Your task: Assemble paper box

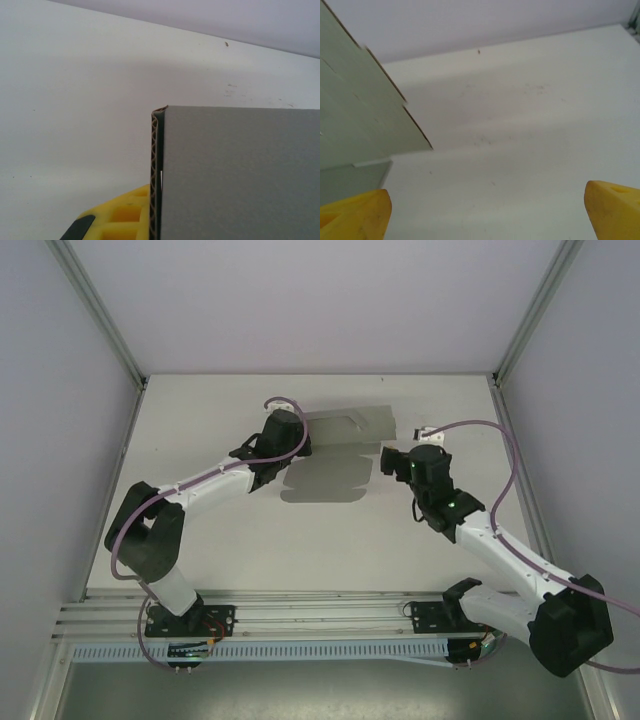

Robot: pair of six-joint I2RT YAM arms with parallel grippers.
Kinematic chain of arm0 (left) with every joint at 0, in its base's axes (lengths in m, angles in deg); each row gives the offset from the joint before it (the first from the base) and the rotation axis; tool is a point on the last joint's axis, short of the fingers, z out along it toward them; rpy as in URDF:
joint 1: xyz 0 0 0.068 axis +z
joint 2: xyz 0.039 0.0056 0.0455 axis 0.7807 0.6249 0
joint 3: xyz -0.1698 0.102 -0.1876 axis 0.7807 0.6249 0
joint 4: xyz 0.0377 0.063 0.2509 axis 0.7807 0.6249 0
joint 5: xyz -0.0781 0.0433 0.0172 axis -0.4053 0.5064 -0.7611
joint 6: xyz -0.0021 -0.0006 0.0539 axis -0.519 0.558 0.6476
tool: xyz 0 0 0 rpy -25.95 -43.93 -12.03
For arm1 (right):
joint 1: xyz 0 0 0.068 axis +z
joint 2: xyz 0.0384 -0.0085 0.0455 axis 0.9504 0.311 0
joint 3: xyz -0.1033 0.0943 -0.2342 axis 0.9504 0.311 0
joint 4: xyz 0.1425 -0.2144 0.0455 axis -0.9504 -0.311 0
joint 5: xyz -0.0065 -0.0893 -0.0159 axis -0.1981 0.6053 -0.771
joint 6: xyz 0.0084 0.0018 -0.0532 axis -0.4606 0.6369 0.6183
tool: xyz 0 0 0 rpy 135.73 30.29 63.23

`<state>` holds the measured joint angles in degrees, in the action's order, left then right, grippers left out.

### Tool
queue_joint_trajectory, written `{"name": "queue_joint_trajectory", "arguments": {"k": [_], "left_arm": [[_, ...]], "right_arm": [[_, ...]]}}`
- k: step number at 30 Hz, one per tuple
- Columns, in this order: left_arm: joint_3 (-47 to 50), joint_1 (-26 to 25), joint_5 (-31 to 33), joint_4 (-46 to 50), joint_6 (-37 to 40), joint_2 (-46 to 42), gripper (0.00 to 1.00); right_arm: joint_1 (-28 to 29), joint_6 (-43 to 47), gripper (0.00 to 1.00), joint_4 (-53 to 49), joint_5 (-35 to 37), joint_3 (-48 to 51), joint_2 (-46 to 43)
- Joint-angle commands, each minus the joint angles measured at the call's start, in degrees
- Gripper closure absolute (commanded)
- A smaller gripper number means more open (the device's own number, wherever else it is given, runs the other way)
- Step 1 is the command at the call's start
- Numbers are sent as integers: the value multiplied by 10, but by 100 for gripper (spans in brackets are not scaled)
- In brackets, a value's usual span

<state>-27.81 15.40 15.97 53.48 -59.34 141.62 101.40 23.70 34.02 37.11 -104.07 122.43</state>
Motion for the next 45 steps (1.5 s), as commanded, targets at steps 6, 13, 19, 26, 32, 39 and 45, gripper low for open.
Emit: {"name": "queue_joint_trajectory", "arguments": {"k": [6, 13, 19, 26, 32, 39, 45], "left_arm": [[17, 1, 4, -18, 36, -19, 100], [18, 0, -14, -29, 32, -22, 100], [19, 1, -28, -39, 43, -16, 100], [32, 1, -68, -75, 82, -7, 100], [22, 1, -75, -71, 61, 0, 100], [2, 1, -92, -72, 7, 13, 100], [7, 1, -92, -83, 0, 13, 100]], "right_arm": [[-39, -26, 1, -14, -83, 7, 21], [-54, -26, 1, 6, -149, -22, 70], [-55, -24, 1, 38, -185, -26, 80], [-55, -10, 1, 47, -187, -42, 92], [-42, -18, 1, 98, -226, -55, 130], [24, -18, 1, 213, -68, -48, 188], [50, -14, 1, 215, -29, -88, 248]]}}
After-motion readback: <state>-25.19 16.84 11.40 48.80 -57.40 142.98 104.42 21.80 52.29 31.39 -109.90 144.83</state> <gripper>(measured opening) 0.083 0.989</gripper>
